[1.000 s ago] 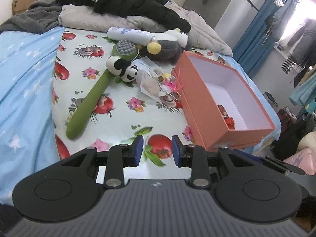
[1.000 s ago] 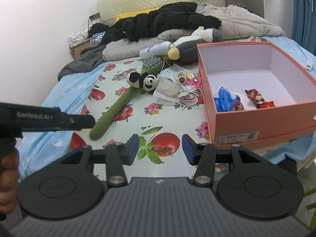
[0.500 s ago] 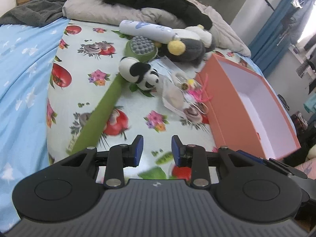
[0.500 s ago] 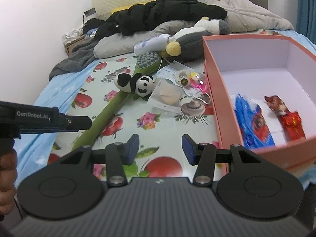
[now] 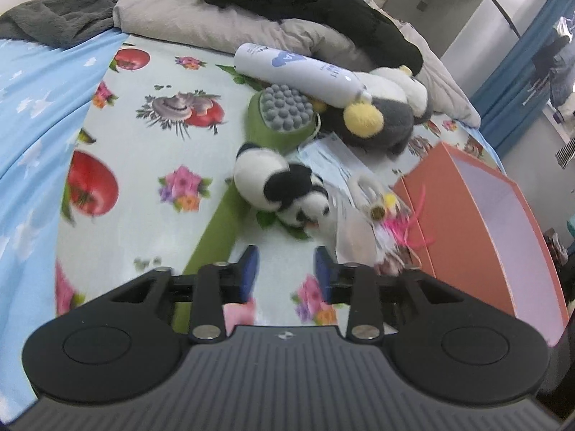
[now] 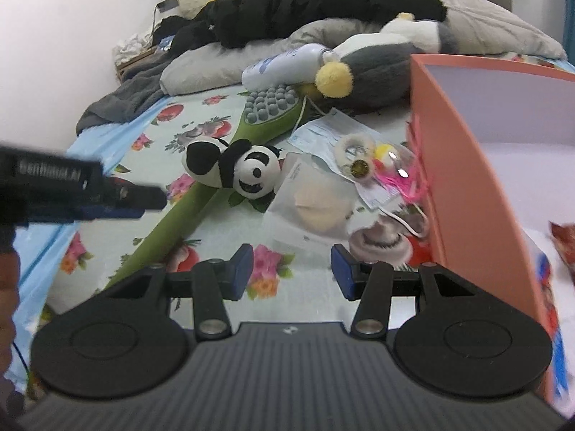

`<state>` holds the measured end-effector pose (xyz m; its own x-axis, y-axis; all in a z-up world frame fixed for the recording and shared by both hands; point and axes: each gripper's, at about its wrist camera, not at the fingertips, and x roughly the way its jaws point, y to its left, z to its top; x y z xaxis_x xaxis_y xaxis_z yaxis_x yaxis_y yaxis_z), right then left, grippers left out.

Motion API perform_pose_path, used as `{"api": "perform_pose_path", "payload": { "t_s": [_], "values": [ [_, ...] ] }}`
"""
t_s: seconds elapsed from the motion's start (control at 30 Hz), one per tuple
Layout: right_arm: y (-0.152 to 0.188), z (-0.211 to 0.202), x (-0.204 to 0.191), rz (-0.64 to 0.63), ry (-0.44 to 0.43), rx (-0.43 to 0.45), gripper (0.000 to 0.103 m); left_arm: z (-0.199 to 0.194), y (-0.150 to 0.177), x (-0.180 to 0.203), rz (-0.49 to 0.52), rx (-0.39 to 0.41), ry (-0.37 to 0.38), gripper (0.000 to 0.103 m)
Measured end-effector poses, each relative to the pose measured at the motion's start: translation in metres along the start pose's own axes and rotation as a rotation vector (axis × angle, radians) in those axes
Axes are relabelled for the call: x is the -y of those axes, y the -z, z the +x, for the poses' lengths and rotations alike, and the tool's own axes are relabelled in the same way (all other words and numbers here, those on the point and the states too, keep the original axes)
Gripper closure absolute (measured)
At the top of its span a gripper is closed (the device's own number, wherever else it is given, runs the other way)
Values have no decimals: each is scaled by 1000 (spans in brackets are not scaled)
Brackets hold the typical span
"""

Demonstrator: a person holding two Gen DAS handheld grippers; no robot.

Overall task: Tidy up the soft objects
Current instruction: 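Grasp the panda plush with the left tool while the right tool grasps the white tissue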

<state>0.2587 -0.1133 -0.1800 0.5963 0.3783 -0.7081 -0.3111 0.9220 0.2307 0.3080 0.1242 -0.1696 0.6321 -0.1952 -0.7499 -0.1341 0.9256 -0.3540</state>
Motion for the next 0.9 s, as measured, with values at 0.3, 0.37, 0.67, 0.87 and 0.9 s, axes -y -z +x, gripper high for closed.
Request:
{"api": "perform_pose_path", "payload": {
  "t_s": [0.3,0.37,0.67,0.87,0.9],
  "values": [
    [-8,52,-16,-158,46,-7,33,38,-35,-10,-72,39,33,30],
    [-8,59,-20,-200,71,1,33,46,-39,-10,-78,41,21,30],
    [-5,76,-29,-323,86,22,80,68,-43,-11,-79,64,-1,31],
    [-5,70,-36,-371,97,44,93,63,-41,-9,-62,81,4,45],
    [-5,67,-38,-378,101,50,94,61,-39,-7,-58,86,-1,47]
  ]
}}
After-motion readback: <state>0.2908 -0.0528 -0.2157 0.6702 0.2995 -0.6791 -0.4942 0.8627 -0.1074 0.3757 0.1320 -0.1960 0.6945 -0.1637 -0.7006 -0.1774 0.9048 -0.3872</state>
